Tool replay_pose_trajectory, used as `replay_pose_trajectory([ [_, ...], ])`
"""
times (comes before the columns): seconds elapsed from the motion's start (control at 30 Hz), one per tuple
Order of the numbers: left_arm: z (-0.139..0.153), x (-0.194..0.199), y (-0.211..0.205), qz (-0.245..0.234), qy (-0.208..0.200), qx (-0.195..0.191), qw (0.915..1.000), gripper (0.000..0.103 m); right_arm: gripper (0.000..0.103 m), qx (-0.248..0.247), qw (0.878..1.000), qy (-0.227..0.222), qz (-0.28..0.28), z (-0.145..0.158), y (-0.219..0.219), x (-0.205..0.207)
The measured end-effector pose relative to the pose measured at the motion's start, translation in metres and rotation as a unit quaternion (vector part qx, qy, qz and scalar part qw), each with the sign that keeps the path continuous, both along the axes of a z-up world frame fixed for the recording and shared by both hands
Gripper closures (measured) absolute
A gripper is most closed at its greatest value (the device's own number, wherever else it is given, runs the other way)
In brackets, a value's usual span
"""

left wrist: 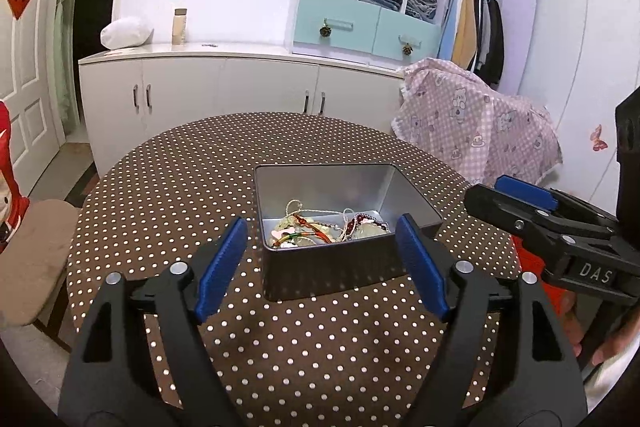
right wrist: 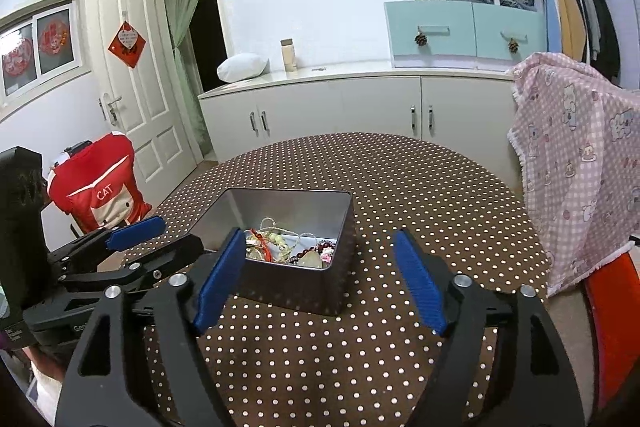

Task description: Organize jewelry

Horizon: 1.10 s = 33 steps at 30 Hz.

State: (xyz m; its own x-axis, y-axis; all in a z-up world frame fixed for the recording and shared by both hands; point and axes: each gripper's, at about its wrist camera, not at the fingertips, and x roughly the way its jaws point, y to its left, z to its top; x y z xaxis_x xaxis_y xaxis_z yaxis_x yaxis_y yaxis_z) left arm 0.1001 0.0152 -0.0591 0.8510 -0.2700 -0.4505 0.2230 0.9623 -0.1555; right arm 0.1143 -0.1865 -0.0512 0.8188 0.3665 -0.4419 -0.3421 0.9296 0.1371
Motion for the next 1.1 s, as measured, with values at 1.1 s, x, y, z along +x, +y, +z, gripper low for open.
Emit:
replay_pose_trajectory([
  [1.1, 0.061, -0.098, -0.025, 0.085, -0.128, 0.061, 0.9862, 0.009, 0.008, -0.023, 0.991, -0.117, -0.053, 0.039, -0.005, -0.098],
])
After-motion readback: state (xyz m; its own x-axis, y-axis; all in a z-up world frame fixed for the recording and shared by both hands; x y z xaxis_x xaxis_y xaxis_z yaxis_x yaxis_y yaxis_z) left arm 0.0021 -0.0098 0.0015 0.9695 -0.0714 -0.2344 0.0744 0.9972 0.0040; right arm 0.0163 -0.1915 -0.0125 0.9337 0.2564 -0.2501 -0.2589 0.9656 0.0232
